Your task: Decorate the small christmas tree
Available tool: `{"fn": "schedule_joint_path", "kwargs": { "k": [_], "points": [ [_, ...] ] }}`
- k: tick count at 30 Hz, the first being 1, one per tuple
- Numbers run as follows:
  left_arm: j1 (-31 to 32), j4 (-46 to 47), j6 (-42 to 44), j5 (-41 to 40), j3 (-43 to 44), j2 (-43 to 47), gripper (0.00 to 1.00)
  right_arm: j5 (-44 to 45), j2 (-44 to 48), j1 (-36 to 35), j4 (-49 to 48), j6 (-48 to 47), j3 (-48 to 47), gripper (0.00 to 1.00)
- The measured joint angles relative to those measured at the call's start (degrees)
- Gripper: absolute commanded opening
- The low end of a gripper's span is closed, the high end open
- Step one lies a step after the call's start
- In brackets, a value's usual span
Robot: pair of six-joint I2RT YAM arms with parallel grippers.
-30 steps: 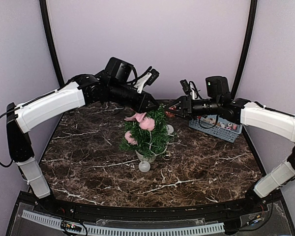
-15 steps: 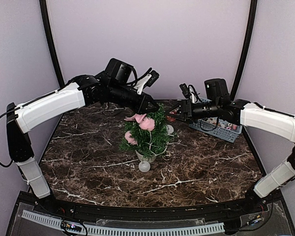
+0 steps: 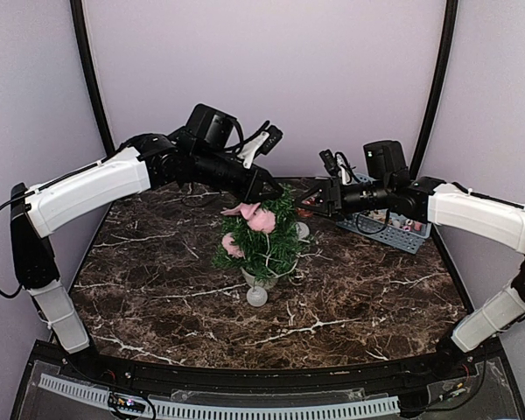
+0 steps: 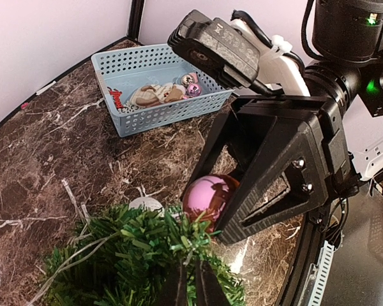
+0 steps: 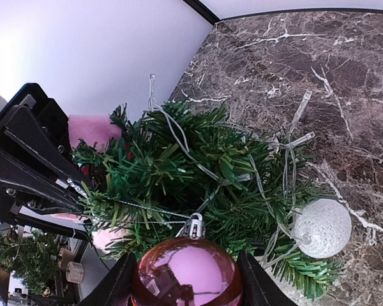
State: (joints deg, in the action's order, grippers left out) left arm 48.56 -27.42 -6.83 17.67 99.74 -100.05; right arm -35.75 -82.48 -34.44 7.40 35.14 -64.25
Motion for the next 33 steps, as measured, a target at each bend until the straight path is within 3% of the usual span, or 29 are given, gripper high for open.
{"fn": "schedule_joint_path", "kwargs": {
  "k": [6, 12, 18, 20, 27, 33],
  "points": [
    [0.00, 0.98, 0.00, 0.04, -1.07, 1.20, 0.25, 0.94, 0.92, 0.00, 0.42, -0.35, 0.00, 0.59],
    [0.00, 2.86, -0.11, 0.70, -1.55, 2.84, 0.30, 2.23, 2.12, 0.02, 1.36, -0.63, 0.00, 0.77],
    [0.00, 4.74, -0.42, 1.86, -1.55, 3.63, 0.35, 3.50, 2.73, 0.15, 1.95, -0.94, 0.00, 0.87],
    [0.00, 5.16, -0.48, 2.40, -1.55, 3.65, 0.39, 4.02, 3.15, 0.24, 2.08, -1.11, 0.02, 0.90],
    [0.00, 6.56, -0.68, 2.86, -1.57, 4.68, 0.75, 10.38, 7.02, 0.35, 2.75, -2.75, 0.46, 0.97],
    [-0.44, 6.73, -0.20, -0.37, 1.14, 6.32, 0.82, 19.45, 11.39, 0.37, 2.97, -5.92, -0.24, 0.99]
  ]
}}
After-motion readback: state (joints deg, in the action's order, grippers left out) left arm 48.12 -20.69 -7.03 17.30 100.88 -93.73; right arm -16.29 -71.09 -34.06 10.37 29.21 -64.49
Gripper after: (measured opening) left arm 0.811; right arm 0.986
